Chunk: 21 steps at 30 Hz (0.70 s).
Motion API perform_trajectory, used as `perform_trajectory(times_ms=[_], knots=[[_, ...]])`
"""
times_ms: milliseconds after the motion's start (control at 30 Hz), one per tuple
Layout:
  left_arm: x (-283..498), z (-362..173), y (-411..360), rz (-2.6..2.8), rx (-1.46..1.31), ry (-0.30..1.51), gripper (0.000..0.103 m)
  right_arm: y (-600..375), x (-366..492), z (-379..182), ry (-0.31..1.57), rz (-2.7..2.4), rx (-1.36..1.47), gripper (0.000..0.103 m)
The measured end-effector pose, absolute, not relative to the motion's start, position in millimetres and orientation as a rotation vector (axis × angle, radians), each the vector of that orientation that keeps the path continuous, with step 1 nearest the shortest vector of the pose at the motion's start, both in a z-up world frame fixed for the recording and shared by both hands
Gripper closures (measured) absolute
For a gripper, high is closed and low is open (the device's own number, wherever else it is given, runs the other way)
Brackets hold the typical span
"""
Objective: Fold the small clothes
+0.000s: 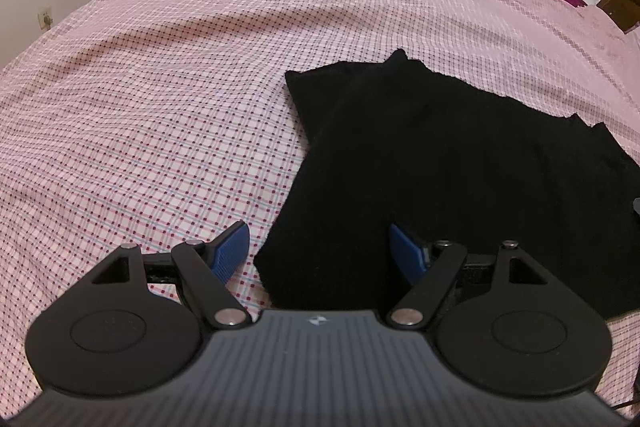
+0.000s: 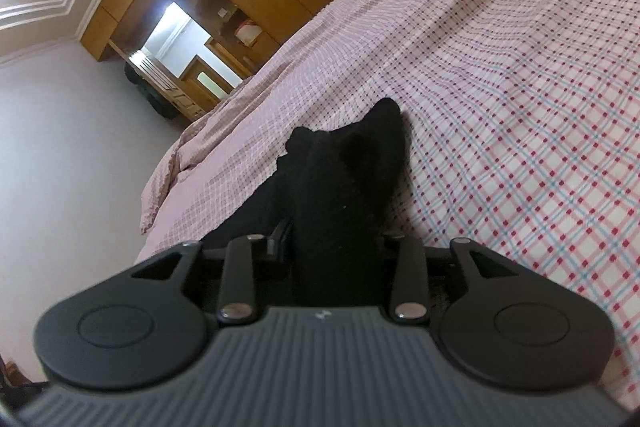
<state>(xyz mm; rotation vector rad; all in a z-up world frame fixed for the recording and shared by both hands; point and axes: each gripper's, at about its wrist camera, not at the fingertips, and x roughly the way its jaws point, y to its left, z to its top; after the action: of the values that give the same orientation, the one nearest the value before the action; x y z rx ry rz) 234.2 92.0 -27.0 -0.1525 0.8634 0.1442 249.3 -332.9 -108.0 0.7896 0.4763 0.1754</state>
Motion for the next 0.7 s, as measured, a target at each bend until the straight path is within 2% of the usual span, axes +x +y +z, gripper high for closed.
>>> perform_trajectory(times_ms=[133,367,400,433,700], knots=[[236.8,-28.2,89.5,0.139,-0.146,0.859,0.022,-336.3,252.9,-106.5,0.478,0.174,0.797,0.064],[237.8,-31.9,86.1,0.148,-0.139,0.841,0.022,-344.3,255.1,-114.0,0.445,0.216,0.868,0.064],[237.0,-31.0,85.8,0.149,-0.137,0.837,0.022,-347.5,253.6,-113.8,0.439,0.217,0.887,0.073],[236.1,-29.8,86.1,0.149,-0.136,0.832,0.022,-350.1,252.9,-113.7,0.436,0.222,0.904,0.076],[223.5,-13.6,96.6,0.171,-0.107,0.768,0.022,-334.3,246.6,-79.0,0.391,0.22,0.85,0.079]])
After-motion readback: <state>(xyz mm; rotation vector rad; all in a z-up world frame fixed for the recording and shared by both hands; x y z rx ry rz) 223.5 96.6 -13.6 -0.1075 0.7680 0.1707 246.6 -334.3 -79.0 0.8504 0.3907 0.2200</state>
